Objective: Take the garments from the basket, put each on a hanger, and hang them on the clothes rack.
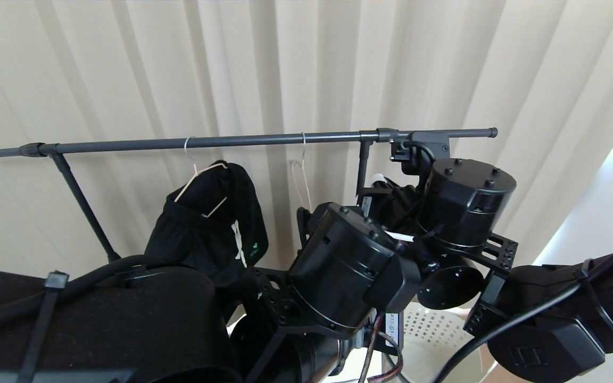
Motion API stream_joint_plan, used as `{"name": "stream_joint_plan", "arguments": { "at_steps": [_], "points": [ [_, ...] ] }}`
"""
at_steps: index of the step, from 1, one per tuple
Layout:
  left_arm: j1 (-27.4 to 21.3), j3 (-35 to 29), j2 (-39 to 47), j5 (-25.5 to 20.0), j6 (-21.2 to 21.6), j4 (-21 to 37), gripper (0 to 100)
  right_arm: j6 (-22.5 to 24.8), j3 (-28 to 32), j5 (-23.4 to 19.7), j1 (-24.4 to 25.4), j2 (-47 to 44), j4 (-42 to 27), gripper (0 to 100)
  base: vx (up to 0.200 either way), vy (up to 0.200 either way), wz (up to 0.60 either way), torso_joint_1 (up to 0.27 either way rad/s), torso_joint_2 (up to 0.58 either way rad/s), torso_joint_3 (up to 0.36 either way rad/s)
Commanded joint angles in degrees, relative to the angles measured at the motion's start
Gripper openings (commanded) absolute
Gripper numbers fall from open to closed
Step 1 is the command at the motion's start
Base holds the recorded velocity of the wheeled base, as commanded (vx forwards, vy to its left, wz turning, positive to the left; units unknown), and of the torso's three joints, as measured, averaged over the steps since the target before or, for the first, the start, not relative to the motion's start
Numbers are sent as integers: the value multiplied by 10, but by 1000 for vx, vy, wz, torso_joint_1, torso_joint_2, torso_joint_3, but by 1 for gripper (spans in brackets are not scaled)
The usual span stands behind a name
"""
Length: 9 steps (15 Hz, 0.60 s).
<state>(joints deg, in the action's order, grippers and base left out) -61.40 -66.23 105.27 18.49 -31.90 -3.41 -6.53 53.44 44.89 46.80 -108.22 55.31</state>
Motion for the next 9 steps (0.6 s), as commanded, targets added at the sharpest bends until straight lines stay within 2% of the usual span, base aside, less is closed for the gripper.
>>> {"name": "stream_joint_plan", "arguments": {
  "at_steps": [1,3,5,6,7,9],
  "points": [
    [4,1,1,4,1,0,0,2,-10,-1,-3,20,-5,0,0,0,0,0,0,0],
    [30,4,-2,9,9,-1,0,17,-16,-3,-30,35,-6,0,0,0,0,0,0,0],
    [63,9,-6,8,14,-2,0,40,-29,-24,-67,56,-6,0,0,0,0,0,0,0],
    [69,15,-8,8,22,-2,0,45,-33,-26,-72,59,-6,0,0,0,0,0,0,0],
    [88,33,-16,8,53,-5,0,62,-43,-30,-79,68,-4,0,0,0,0,0,0,0],
    [98,37,-24,7,62,-22,0,64,-55,-38,-79,76,-6,0,0,0,0,0,0,0]
  ]
}}
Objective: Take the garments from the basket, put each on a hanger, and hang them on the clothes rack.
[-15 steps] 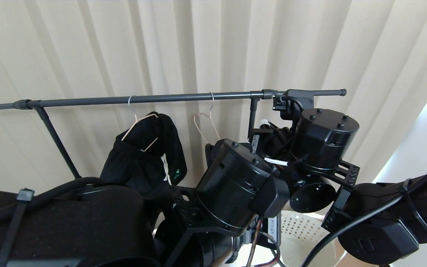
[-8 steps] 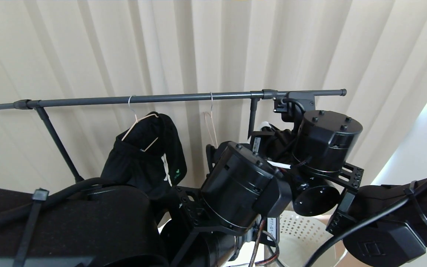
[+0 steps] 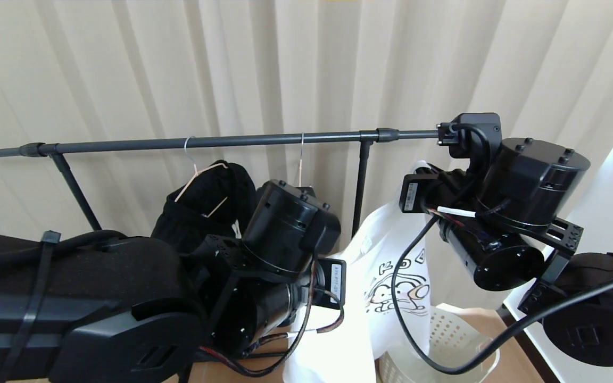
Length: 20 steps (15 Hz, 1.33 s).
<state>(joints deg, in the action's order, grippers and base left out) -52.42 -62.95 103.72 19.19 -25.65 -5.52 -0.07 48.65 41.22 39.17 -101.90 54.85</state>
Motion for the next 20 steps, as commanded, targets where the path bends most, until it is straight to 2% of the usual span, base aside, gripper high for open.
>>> {"name": "stream_joint_plan", "arguments": {
  "at_steps": [1,2,3,6,10,20],
  "points": [
    [10,6,-10,0,0,-4,0,1,-8,-2,-2,12,-1,0,0,0,0,0,0,0],
    [10,9,-11,0,0,-5,0,1,-8,-2,-2,12,-1,0,0,0,0,0,0,0],
    [10,13,-16,0,1,-5,100,1,-9,-2,-2,12,-1,0,0,0,0,0,0,0],
    [10,41,-32,-2,20,-5,100,1,-8,-2,-2,12,-1,0,0,0,0,0,0,0],
    [11,71,-48,-5,21,-20,100,1,-8,-2,-2,11,0,0,0,0,0,0,0,0],
    [36,82,-101,-6,23,-19,100,0,-11,-3,-2,6,1,0,0,0,0,0,0,0]
  ]
}}
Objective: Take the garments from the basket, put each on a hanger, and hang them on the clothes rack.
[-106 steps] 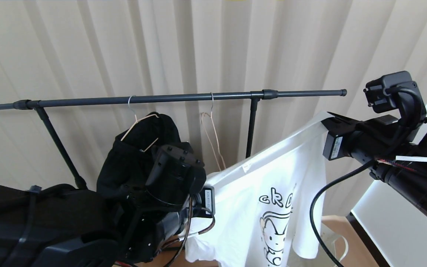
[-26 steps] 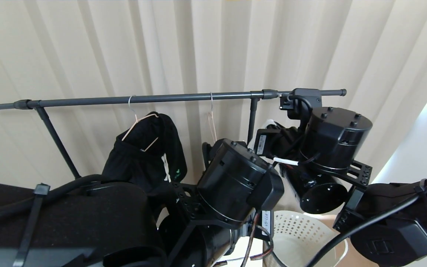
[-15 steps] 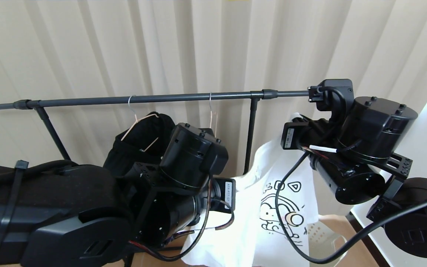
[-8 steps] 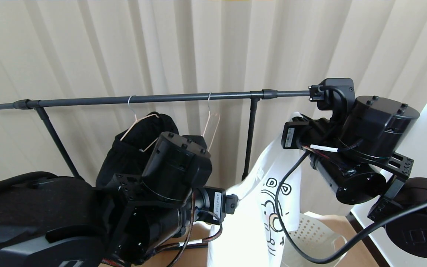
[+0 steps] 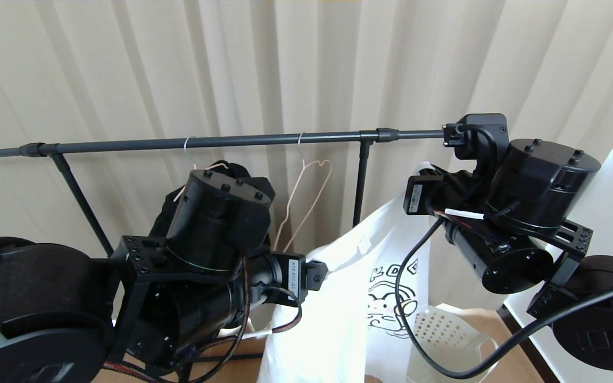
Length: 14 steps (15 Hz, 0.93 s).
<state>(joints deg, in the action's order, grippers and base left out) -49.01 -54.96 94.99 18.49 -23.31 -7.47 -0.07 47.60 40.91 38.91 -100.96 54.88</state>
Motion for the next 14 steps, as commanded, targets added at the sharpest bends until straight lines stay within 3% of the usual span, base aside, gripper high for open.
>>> {"name": "stream_joint_plan", "arguments": {
  "at_steps": [1,5,9,14],
  "points": [
    [10,6,-17,-11,2,-1,100,0,-2,0,1,-7,0,0,0,0,0,0,0,0],
    [33,15,-37,-70,-1,-23,100,0,-9,0,7,-19,5,0,0,0,0,0,0,0],
    [45,33,-42,-73,3,-30,100,0,-15,-4,6,-14,-4,0,0,0,0,0,0,0],
    [93,20,-36,-72,84,-26,100,0,-13,-24,-15,6,-59,0,0,0,0,0,0,0]
  ]
}}
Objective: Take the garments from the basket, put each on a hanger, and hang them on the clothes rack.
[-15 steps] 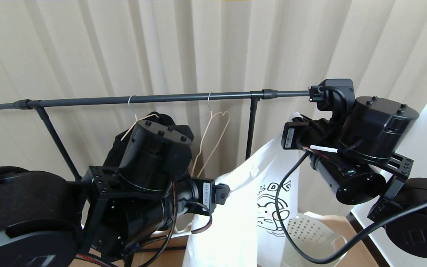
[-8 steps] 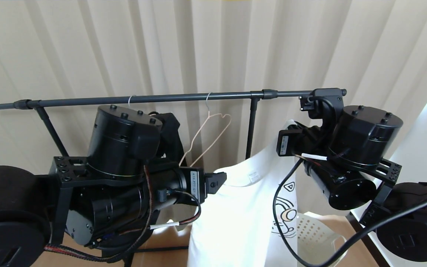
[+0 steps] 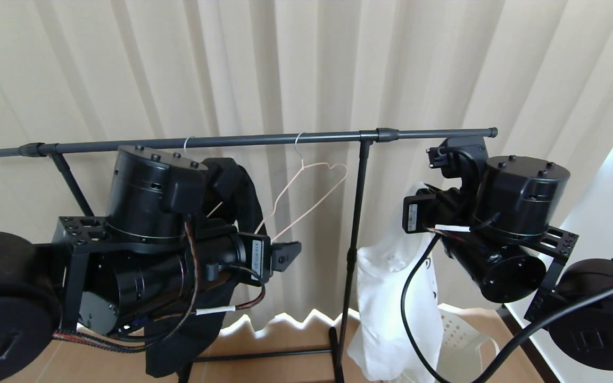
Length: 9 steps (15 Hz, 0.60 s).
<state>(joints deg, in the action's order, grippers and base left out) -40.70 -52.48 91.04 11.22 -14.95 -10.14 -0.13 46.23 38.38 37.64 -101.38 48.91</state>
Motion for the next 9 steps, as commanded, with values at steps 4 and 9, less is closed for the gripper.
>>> {"name": "stream_joint_plan", "arguments": {
  "at_steps": [4,9],
  "points": [
    [74,-126,82,0,77,55,100,-21,7,-40,-2,50,-129,0,0,0,0,0,0,0],
    [95,-253,167,-1,107,105,100,-34,0,-102,-1,94,-194,0,0,0,0,0,0,0]
  ]
}}
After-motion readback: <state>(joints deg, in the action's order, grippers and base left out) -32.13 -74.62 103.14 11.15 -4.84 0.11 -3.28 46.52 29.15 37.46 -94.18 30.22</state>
